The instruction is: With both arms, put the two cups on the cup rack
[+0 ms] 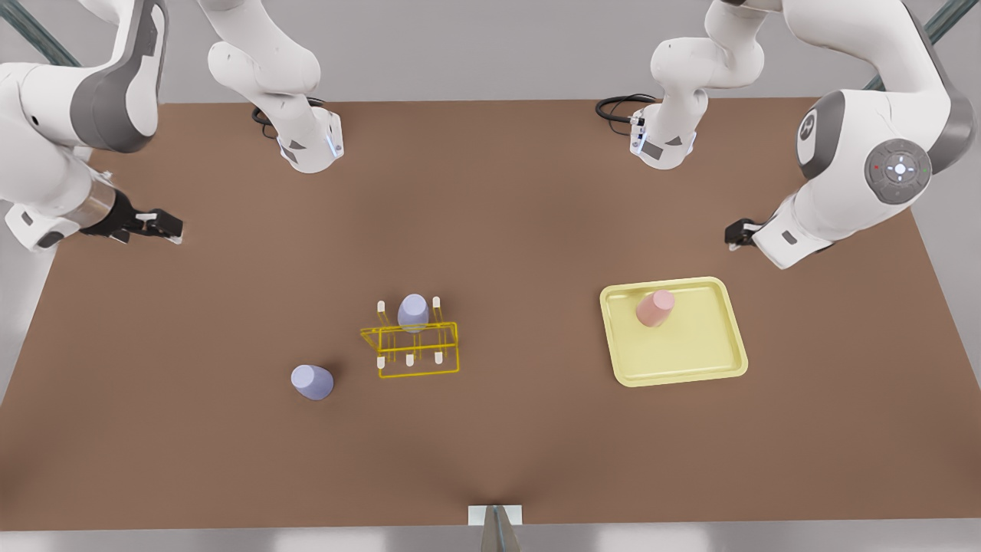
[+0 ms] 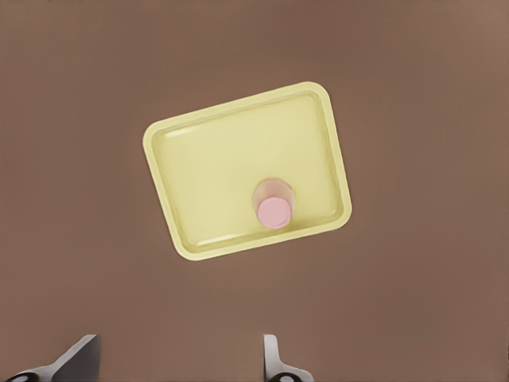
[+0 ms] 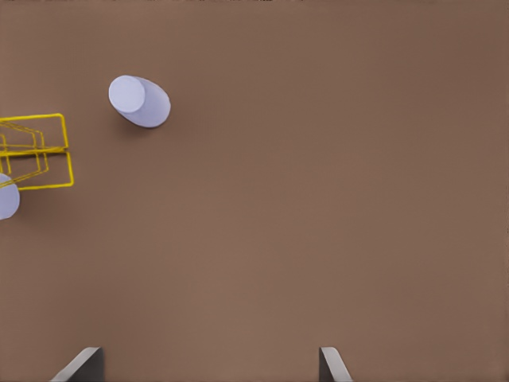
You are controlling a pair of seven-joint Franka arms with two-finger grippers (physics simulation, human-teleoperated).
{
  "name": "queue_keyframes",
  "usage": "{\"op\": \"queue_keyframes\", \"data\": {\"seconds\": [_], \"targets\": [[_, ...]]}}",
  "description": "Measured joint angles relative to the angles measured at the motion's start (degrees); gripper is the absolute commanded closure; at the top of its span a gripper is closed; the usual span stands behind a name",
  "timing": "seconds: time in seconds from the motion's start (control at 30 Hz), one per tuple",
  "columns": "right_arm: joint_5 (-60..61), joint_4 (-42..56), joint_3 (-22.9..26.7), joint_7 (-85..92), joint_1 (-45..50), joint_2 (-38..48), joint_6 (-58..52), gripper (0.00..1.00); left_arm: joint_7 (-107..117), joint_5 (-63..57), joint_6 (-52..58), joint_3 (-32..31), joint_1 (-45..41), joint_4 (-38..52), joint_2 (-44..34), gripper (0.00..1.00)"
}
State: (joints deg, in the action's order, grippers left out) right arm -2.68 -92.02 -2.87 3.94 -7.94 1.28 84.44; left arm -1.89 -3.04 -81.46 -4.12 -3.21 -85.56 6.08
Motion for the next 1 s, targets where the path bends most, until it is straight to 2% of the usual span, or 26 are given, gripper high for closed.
{"op": "queue_keyframes", "data": {"seconds": [0.07, 0.13, 0.27, 0.4, 0.67, 1.0], "targets": [[-0.1, 0.4, -0.1, 0.3, -1.1, -0.5, 0.4, 0.00, 0.4, 0.3, -0.8, 0.0, -0.3, 0.0, 0.1, 0.00], [-0.6, 0.7, -0.4, 0.6, -1.9, -6.1, 2.0, 0.00, 0.8, 0.5, -1.6, 0.0, -0.4, -0.9, 1.2, 0.00], [-1.2, 0.7, -0.6, 0.2, 8.4, -21.0, 12.0, 0.01, 1.5, 0.7, -14.5, 0.9, -0.9, -20.2, 3.4, 0.00], [-1.2, -0.5, -0.6, -0.9, 10.7, -27.5, 23.1, 0.01, 2.0, 1.1, -27.9, 1.3, -2.6, -27.7, 5.7, 0.00], [-0.3, -4.3, -0.7, -2.6, 11.3, -32.0, 40.2, 0.01, 3.4, 1.5, -41.8, 1.3, -5.5, -29.6, 10.2, 0.00], [4.0, -4.1, -0.7, -4.2, 11.6, -35.3, 47.6, 0.00, 4.8, 1.5, -49.6, 1.7, -5.5, -36.2, 12.5, 0.00]]}}
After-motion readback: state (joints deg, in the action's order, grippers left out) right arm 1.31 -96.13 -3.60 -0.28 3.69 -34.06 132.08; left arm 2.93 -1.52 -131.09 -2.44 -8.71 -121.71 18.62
